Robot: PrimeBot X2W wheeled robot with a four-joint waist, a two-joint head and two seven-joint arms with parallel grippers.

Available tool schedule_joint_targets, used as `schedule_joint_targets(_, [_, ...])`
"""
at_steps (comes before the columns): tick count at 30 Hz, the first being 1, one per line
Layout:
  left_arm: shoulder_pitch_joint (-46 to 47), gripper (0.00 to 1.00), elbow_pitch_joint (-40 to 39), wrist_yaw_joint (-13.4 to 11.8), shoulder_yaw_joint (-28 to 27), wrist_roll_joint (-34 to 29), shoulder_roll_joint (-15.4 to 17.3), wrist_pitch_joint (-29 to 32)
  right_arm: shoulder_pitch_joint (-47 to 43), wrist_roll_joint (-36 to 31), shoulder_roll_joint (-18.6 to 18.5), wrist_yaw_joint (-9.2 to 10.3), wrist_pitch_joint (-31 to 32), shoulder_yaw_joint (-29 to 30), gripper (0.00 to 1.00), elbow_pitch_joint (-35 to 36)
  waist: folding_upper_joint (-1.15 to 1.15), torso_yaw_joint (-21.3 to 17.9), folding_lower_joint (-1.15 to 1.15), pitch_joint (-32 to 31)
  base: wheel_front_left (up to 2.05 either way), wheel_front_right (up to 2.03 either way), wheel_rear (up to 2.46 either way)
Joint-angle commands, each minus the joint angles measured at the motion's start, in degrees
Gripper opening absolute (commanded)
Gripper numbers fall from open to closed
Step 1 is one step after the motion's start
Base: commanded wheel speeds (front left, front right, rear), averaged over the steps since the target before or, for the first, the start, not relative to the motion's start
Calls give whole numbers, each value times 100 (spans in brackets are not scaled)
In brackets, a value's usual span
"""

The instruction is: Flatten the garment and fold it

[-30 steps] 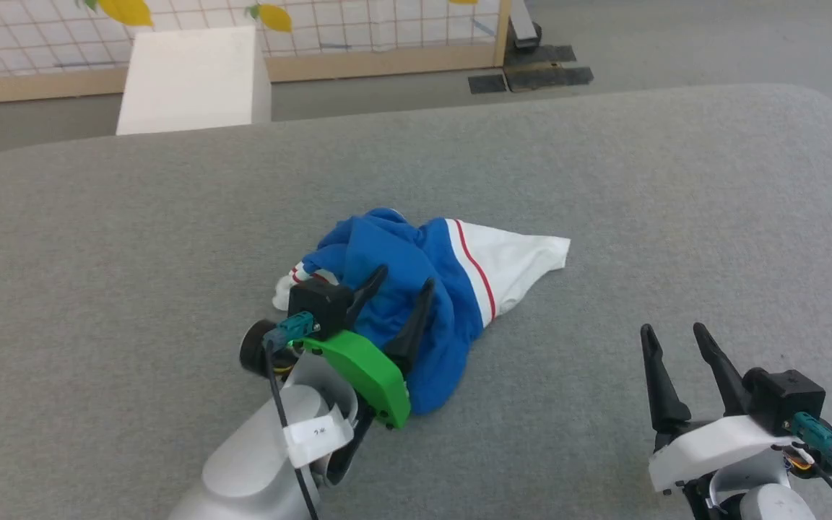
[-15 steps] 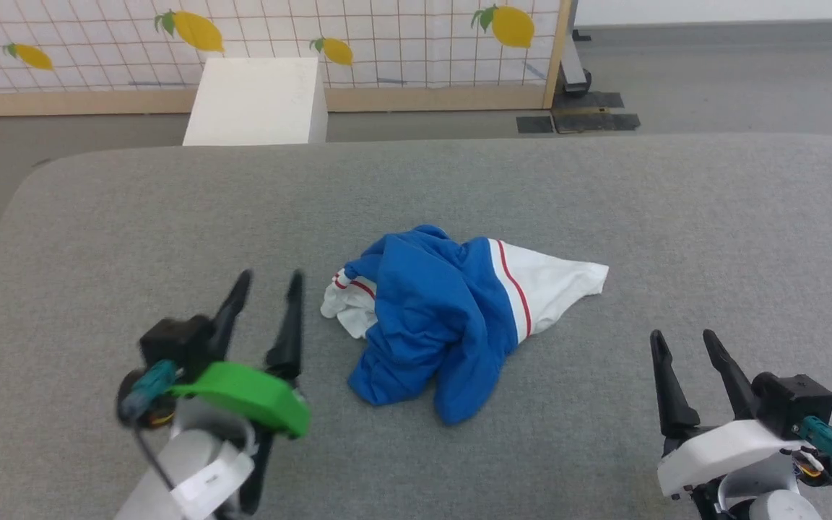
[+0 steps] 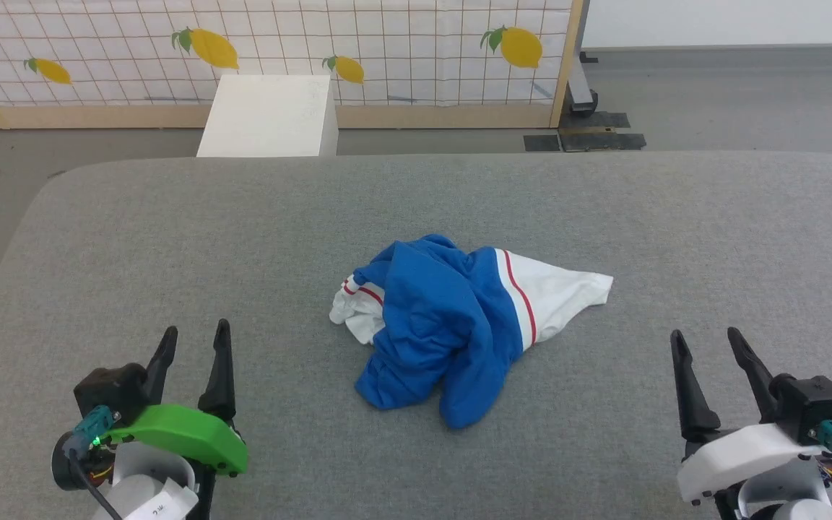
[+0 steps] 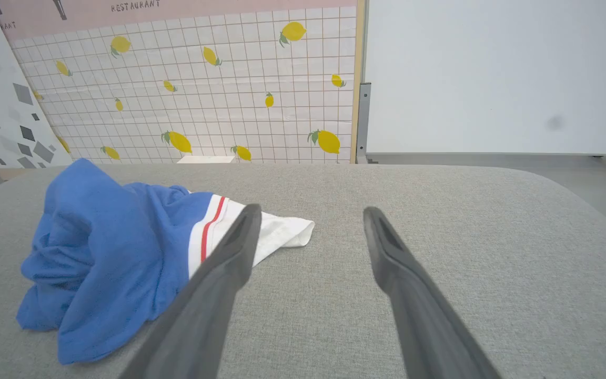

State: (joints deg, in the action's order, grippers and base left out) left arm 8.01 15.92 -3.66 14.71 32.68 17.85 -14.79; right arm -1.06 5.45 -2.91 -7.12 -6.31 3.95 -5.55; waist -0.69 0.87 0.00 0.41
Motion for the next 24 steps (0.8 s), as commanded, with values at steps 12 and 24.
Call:
schedule_joint_targets(12, [-47, 100, -48, 222, -232, -482, -311, -20, -113, 69, 3, -36, 374, 123, 100, 233, 69, 145, 0, 84, 0, 0, 0])
schedule_joint_targets(24, [241, 100, -287, 464, -291, -928, -729, -20, 1465, 148, -97, -36, 1534, 448, 100, -1513, 69, 827, 0, 478, 0, 0, 0])
